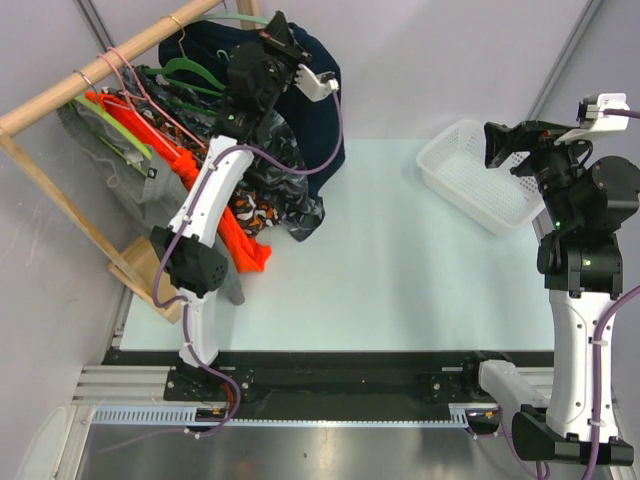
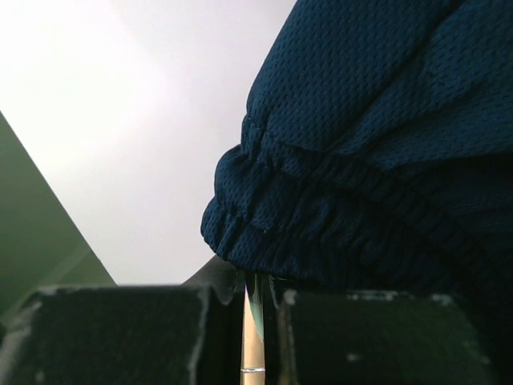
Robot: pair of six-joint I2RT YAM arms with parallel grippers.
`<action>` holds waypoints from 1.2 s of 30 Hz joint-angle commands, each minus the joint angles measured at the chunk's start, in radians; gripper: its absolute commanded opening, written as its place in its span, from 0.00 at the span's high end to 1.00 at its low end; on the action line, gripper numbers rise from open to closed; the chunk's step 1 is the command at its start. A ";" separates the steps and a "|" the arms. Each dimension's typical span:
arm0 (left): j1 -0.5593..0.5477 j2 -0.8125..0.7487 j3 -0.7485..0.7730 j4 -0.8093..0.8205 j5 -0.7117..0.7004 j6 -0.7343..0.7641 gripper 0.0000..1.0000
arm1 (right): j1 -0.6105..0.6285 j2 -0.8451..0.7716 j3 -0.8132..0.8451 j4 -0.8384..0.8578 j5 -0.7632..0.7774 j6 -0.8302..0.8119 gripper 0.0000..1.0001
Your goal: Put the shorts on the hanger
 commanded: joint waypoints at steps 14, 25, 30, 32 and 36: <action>0.041 -0.120 -0.140 0.048 0.021 -0.008 0.76 | -0.005 -0.008 0.034 0.014 -0.027 -0.002 0.00; -0.039 -0.319 -0.430 0.102 -0.004 0.000 0.21 | -0.005 -0.007 0.032 -0.008 -0.038 0.013 0.00; -0.082 -0.384 -0.469 0.057 -0.065 0.003 0.08 | -0.005 -0.010 0.032 -0.014 -0.042 0.012 0.00; -0.108 -0.414 -0.484 0.051 -0.088 0.002 0.02 | -0.005 -0.008 0.032 -0.019 -0.045 0.015 0.00; -0.180 -0.444 -0.481 0.022 -0.175 -0.058 0.00 | -0.005 -0.005 0.029 -0.052 -0.058 0.015 0.00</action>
